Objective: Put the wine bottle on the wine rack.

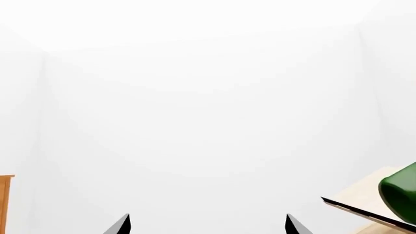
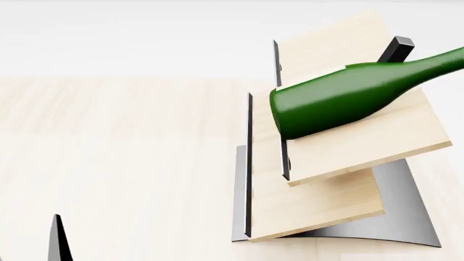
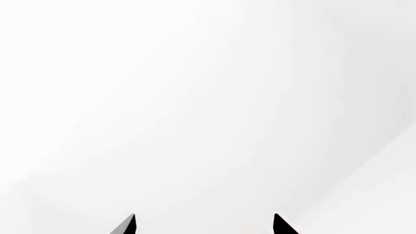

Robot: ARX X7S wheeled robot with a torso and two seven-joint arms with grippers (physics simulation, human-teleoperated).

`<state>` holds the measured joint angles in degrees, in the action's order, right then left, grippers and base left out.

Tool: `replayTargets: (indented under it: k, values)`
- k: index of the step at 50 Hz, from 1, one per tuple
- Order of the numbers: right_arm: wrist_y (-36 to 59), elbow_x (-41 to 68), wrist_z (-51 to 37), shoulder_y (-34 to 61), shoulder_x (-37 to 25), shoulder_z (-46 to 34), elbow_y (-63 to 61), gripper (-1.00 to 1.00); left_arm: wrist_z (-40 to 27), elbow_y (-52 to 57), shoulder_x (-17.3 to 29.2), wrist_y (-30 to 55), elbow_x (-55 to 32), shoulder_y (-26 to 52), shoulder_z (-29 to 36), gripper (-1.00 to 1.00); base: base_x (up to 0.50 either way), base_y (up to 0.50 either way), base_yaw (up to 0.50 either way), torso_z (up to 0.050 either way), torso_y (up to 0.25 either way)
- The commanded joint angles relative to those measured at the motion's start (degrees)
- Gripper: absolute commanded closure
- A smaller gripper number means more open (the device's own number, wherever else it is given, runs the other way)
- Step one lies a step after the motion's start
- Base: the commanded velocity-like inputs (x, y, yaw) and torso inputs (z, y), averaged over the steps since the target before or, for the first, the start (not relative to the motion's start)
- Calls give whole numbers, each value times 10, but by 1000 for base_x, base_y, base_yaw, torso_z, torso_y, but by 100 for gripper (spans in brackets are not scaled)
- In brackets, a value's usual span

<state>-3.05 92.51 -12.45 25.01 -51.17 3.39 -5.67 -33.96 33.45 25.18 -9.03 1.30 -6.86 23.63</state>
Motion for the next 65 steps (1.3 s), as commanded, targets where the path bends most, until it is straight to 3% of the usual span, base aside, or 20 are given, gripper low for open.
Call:
replayTargets:
  k: [1, 17, 26, 43, 57, 65]
  values:
    - [-98, -156, -19, -98, 10, 41, -90, -100, 0, -4, 0, -1, 1, 2, 2, -100, 0, 0, 0, 0, 0]
    - [-152, -299, -93, -192, 4, 112, -193, -100, 0, -6, -1, 1, 5, 4, 11, -100, 0, 0, 0, 0, 0]
    - [-160, -351, -131, -255, -8, 190, -268, -100, 0, -9, -1, -3, 7, 4, 14, -100, 0, 0, 0, 0, 0]
    - [-194, -299, -124, -371, 25, 388, -376, -100, -2, -16, 0, -7, 6, 6, 15, -100, 0, 0, 0, 0, 0]
    - [-246, -181, -103, -452, 91, 585, -464, -100, -4, -15, 2, -7, 5, 6, 16, -100, 0, 0, 0, 0, 0]
    - [-283, -106, -93, -472, 126, 655, -481, -100, -5, -15, 2, -9, 7, 5, 18, -100, 0, 0, 0, 0, 0]
